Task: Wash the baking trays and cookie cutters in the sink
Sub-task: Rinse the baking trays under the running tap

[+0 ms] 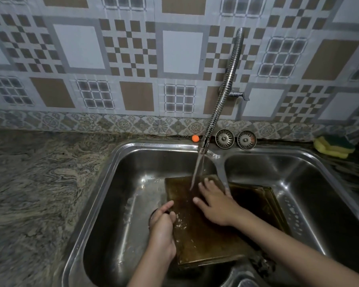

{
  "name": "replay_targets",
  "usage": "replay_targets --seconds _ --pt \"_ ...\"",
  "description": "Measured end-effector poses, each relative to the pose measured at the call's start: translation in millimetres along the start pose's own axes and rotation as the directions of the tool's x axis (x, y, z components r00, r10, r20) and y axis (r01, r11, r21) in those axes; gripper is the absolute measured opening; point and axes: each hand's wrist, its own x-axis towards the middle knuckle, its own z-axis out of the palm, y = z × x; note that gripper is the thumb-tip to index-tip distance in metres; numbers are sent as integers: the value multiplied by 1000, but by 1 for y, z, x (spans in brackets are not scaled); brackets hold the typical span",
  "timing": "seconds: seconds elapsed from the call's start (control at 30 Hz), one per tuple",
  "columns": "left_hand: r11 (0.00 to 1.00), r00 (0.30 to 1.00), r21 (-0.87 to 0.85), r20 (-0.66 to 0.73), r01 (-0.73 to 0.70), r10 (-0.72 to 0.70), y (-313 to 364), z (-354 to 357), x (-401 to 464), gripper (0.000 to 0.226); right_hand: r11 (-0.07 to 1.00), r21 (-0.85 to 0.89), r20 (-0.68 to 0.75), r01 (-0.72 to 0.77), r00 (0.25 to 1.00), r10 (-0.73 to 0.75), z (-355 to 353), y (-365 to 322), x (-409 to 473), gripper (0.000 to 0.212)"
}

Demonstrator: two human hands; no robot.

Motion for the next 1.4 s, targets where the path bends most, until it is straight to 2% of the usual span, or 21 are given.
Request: replay_targets --seconds 0.07,0.13,0.2,0.23,0.3,0.4,0.47,0.53,0.6,0.67,0.73,0.8,0.87,0.93,1.07,1.13,1.17,1.2,1.27,1.33,1.4 --pt "1000 999 23 27 -21 20 -3 4 -4 42 997 47 -45 -63 997 65 4 -7 8 68" --pt "998 998 38 49 -50 48 -3 5 -4 40 990 79 -70 119 991 -114 9 -23 0 62" --pt "996 996 46 56 -76 74 2 0 0 39 946 39 -90 322 944 -318 12 -30 -14 57" --pt "995 995 44 61 -86 83 6 -4 2 38 929 9 -112 370 923 -367 10 -26 -16 57" --pt "994 992 33 77 -105 102 14 -11 4 36 947 -27 -170 321 932 -320 2 -7 -6 59" --pt "986 979 42 135 -160 153 16 -15 4 34 998 54 -267 43 963 -27 -16 12 12 65" --pt "981 971 30 153 -193 186 14 -14 4 32 999 45 -341 -26 939 40 -19 5 14 64" --pt "975 964 -5 148 -223 221 16 -12 7 31 997 -14 -345 81 935 -81 -12 -10 2 62" --pt "968 961 -61 120 -242 248 24 -13 12 32 958 -102 -265 269 921 -286 0 -19 -22 62" --pt "960 958 -98 91 -262 271 33 -19 19 33 919 -158 -230 361 892 -390 7 -10 -36 64" --pt "953 955 -112 64 -281 289 40 -28 26 37 939 -62 -308 338 889 -340 5 11 -34 67" --pt "955 958 -114 55 -275 282 42 -32 30 40 932 248 -367 265 916 -162 -4 24 -35 69" --pt "964 967 -123 66 -236 245 42 -31 30 38 739 617 -357 271 933 -43 -12 25 -39 65" --pt "971 974 -152 97 -187 203 39 -27 28 34 491 807 -359 328 933 -34 -14 18 -43 56" --pt "979 977 -128 118 -161 177 32 -20 25 33 59 966 -252 253 967 -29 -5 12 -48 55" --pt "985 979 -93 126 -148 159 26 -16 25 33 -190 962 -204 195 978 -32 -5 14 -54 55" --pt "988 980 -62 133 -144 151 22 -13 25 33 -268 947 -192 179 981 -24 -5 16 -58 56" --pt "988 978 -19 140 -152 153 19 -8 24 33 -308 935 -185 174 983 -7 -7 20 -62 57" --pt "978 965 64 190 -198 183 10 4 19 32 -317 927 -198 201 979 42 -14 31 -74 58" --pt "964 934 98 289 -246 209 0 20 14 30 -254 931 -243 264 964 108 -29 46 -89 59" --pt "939 903 181 375 -294 210 -11 32 13 27 -139 928 -319 345 930 182 -47 66 -106 60"
